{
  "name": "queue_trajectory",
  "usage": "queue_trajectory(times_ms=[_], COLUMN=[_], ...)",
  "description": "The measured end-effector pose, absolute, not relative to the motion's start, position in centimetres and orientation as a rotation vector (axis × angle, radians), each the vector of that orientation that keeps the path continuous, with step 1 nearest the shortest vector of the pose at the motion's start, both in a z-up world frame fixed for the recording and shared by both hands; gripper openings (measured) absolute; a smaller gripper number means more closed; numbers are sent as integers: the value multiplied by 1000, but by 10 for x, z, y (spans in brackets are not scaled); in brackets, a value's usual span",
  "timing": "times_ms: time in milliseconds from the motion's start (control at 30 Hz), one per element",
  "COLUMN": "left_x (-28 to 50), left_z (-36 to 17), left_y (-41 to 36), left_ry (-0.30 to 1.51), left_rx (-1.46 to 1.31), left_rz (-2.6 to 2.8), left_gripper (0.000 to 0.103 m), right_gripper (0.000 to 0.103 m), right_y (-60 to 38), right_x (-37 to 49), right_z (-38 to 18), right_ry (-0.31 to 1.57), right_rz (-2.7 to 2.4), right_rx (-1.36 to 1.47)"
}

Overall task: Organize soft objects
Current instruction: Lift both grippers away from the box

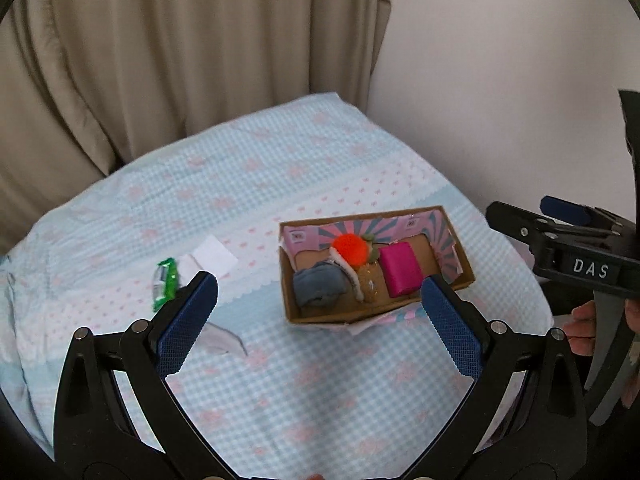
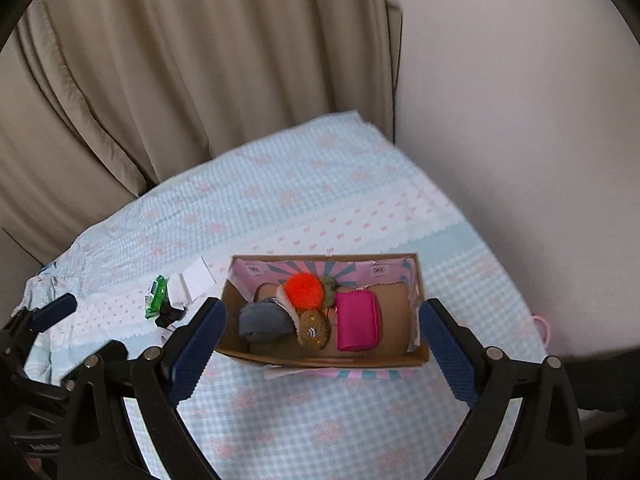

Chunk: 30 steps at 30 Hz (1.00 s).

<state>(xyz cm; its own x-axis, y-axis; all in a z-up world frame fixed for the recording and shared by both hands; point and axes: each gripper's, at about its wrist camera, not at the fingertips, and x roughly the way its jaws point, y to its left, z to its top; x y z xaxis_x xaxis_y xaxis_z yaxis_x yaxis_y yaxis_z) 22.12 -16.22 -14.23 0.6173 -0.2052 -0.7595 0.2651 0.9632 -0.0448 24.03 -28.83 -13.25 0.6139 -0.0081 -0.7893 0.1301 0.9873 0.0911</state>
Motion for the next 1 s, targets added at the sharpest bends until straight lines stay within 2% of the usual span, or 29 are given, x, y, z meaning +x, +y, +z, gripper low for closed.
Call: queue_trajectory(times_ms=[200,567,800,1000], left_x=[185,156,171,210], left_z=[-128,-119,-134,-166], left_y=[-119,-18,57,115], left_ry=[831,804,824,873], left_rx=[71,26,18,-8], left_rz=[-266,-208,-184,-177], left_gripper=[101,101,101,101], right_gripper=[96,96,97,97], right_y=[-251,-167,-106,-61], right_x=[195,158,161,182], right_z=[-109,-105,-122,-159], right_ry=[814,798,786,826], right_rz=[-68,-63,-45,-2], right_rx=[136,85,77,83])
